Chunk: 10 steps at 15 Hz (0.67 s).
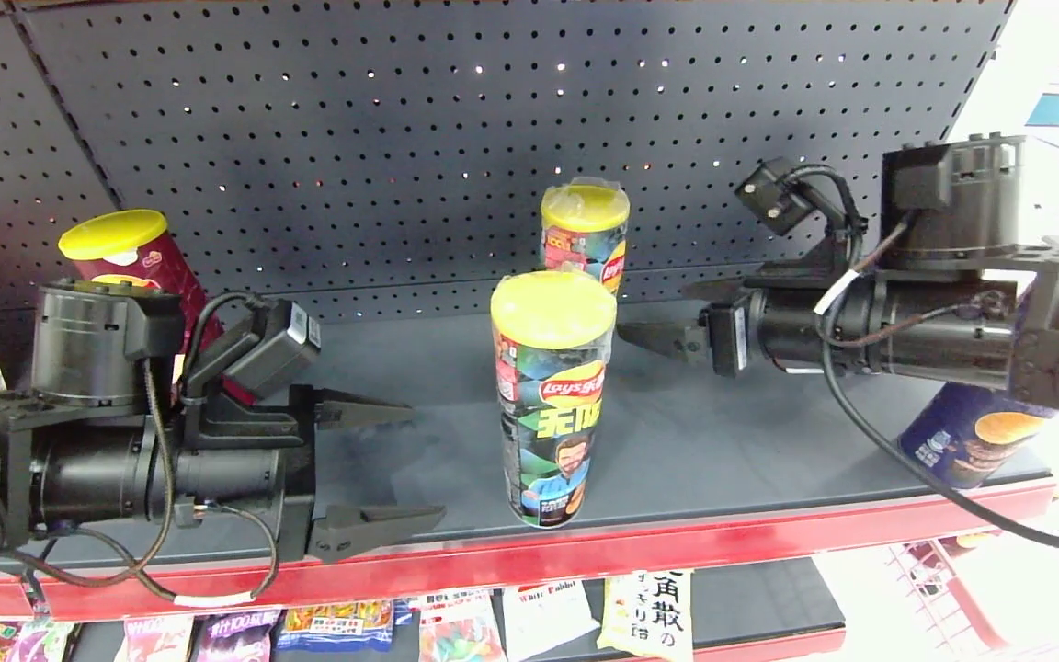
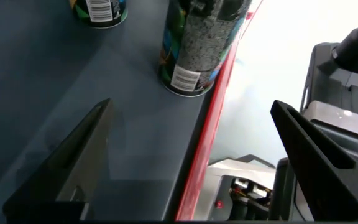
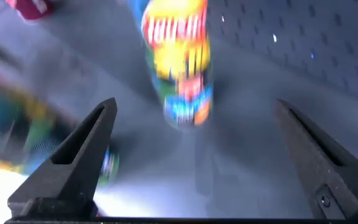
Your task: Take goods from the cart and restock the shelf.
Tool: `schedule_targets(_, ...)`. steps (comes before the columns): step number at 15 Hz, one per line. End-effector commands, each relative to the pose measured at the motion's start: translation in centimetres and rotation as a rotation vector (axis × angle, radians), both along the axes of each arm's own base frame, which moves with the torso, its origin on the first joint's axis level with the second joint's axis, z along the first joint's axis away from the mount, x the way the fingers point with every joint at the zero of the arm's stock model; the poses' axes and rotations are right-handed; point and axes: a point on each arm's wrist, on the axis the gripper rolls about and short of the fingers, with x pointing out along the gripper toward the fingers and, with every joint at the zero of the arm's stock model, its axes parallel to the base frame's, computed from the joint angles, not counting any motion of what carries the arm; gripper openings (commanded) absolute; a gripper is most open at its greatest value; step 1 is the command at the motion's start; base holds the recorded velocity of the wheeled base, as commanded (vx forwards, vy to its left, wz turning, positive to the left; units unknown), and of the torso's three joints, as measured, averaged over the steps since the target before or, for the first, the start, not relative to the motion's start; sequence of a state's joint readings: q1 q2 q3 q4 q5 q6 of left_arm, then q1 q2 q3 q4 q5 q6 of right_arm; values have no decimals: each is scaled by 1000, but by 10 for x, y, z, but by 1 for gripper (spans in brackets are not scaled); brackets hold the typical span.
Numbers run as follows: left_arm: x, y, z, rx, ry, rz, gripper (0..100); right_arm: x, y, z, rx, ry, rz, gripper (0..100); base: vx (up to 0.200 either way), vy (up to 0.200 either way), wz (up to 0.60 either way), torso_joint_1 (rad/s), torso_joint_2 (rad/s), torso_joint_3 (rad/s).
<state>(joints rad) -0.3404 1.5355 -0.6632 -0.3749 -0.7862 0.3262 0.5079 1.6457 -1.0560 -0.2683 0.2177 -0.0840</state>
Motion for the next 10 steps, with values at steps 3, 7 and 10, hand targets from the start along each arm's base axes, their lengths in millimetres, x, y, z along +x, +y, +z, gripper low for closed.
schedule_targets(3,15,-7,-13,17,15,-13,100,-69,-30,4,4,-39,21,100,0,0,0,0,0,0)
schedule_targets(7,28,-14,-18,43,4,4,100,-138,-60,-15,10,-52,81,100,0,0,0,0,0,0)
schedule_targets(10,36,-19,-22,49,1,-4,100,-156,-73,-13,30,-103,39,100,0,0,0,0,0,0)
